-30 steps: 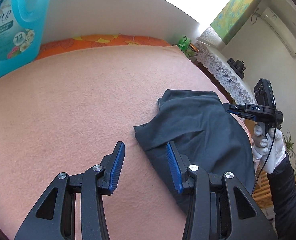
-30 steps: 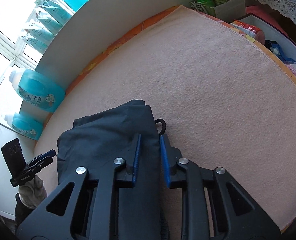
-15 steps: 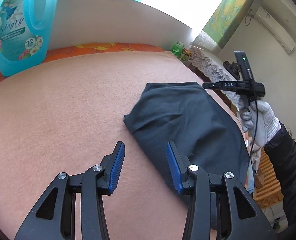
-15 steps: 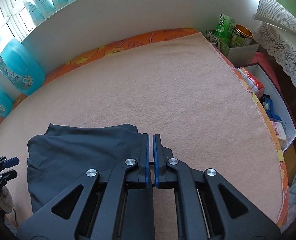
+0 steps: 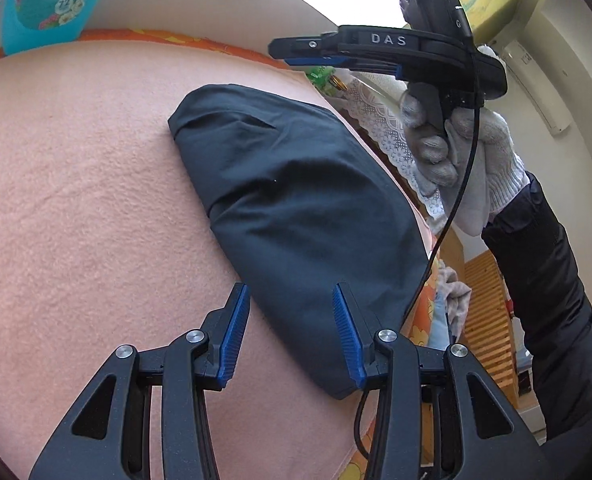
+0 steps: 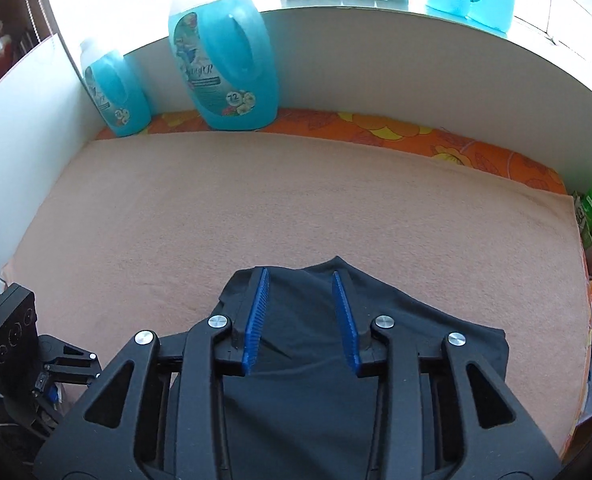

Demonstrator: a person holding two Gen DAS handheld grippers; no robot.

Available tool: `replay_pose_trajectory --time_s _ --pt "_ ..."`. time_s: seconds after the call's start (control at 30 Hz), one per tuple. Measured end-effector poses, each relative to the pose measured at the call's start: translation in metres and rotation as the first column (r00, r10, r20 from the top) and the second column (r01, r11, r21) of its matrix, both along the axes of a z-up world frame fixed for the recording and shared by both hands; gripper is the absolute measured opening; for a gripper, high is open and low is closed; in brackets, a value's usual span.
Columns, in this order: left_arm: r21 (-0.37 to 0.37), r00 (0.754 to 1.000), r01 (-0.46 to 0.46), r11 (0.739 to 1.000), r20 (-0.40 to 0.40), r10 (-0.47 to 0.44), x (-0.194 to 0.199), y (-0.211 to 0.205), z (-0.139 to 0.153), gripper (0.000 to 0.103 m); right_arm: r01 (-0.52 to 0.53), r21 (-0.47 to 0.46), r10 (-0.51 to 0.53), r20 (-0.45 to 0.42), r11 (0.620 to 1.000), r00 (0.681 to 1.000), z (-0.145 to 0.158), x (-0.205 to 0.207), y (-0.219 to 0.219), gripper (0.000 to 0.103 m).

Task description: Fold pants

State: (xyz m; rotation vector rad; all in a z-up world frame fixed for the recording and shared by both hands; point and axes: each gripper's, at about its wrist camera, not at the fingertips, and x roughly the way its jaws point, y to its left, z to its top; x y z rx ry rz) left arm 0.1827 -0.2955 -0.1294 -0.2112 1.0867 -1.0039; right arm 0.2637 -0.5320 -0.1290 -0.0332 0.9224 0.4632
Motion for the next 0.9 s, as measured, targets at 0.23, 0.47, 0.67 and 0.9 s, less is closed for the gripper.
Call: replay_pose_trajectory --time_s 0.23,0.47,0.67,0.9 --pt "-0.034 0.998 -0.02 0.999 -0.055 0.018 -0.016 -0.004 -0.012 0.042 -0.195 -0.14 0.167 -0.189 0.971 0.968 -0.035 0.041 0.062 0.041" --pt "-0.026 0.998 -0.004 1.0 -0.057 0.002 -0.024 -0.011 -0.015 0.041 -0.268 -0.17 0.219 -0.26 0.948 0.94 -0.054 0.05 0.081 0.041" --pt "-0.018 0.999 0.002 1.0 -0.049 -0.003 -0.025 -0.016 -0.013 0.02 -0.284 -0.264 0.23 -0.217 0.922 0.949 -0.057 0.036 0.095 0.005" --pt "-0.017 1.0 0.031 0.999 0.002 -0.031 -0.034 -0.02 -0.005 0.01 -0.178 -0.24 0.153 -0.121 0.954 0.981 -0.029 0.032 0.081 0.001"
